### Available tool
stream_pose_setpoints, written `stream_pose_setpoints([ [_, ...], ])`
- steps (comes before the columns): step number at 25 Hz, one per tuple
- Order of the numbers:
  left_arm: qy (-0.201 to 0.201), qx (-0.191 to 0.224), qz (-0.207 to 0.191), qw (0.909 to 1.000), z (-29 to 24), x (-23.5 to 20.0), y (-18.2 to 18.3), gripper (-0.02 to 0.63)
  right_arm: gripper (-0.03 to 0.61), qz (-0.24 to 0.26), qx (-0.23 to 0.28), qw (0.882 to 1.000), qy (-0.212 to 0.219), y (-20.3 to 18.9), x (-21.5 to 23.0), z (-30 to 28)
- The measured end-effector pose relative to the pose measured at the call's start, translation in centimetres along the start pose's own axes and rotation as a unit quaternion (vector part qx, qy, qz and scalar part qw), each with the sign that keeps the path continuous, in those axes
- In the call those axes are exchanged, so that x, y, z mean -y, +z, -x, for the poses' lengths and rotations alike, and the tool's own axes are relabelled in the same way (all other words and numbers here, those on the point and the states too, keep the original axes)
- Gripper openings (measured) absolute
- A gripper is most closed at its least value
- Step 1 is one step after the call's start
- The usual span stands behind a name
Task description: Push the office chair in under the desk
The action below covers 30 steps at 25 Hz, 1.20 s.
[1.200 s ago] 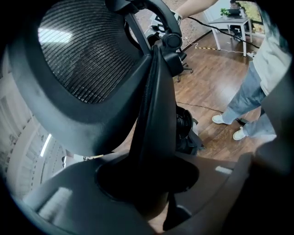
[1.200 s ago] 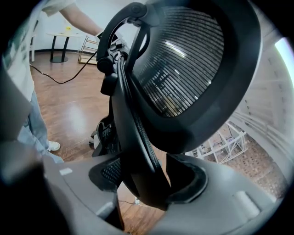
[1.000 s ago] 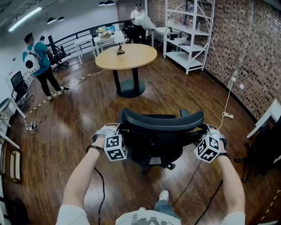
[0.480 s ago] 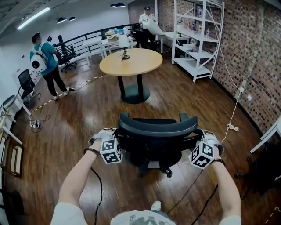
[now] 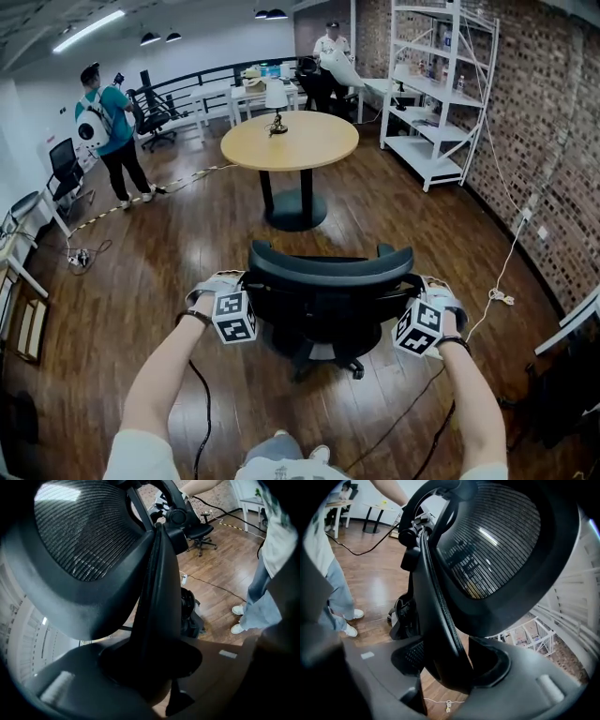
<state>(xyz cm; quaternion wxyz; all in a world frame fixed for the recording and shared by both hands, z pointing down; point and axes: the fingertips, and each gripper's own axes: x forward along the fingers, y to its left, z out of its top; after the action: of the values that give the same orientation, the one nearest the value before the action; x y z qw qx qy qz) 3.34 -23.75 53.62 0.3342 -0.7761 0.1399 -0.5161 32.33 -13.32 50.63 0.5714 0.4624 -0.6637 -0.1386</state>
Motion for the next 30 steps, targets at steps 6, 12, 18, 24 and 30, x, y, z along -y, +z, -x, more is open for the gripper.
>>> stream_pose_setpoints([
  [6, 0.002, -0.006, 0.006, 1.0000, -2.3, -2.9, -0.9, 0.146, 0.247, 0.008, 0.016, 1.000, -0.007, 0.7, 2.8, -3.4],
  [12, 0.014, -0.012, 0.012, 0.9998, -5.4, -7.4, -2.3, 0.146, 0.245, 0.018, 0.028, 0.999, -0.014, 2.2, 6.7, -8.0],
  [18, 0.016, -0.017, 0.019, 0.9996, -9.2, -11.4, -4.1, 0.146, 0.245, 0.022, 0.026, 0.999, -0.006, 3.6, 10.2, -13.3],
  [24, 0.020, -0.021, 0.024, 0.9993, -12.1, -15.5, -6.3, 0.147, 0.245, 0.024, 0.031, 0.999, -0.005, 6.0, 13.5, -17.6],
  [30, 0.023, -0.025, 0.025, 0.9991, -14.5, -18.8, -8.6, 0.149, 0.245, 0.026, 0.034, 0.999, -0.005, 8.1, 15.7, -21.0],
])
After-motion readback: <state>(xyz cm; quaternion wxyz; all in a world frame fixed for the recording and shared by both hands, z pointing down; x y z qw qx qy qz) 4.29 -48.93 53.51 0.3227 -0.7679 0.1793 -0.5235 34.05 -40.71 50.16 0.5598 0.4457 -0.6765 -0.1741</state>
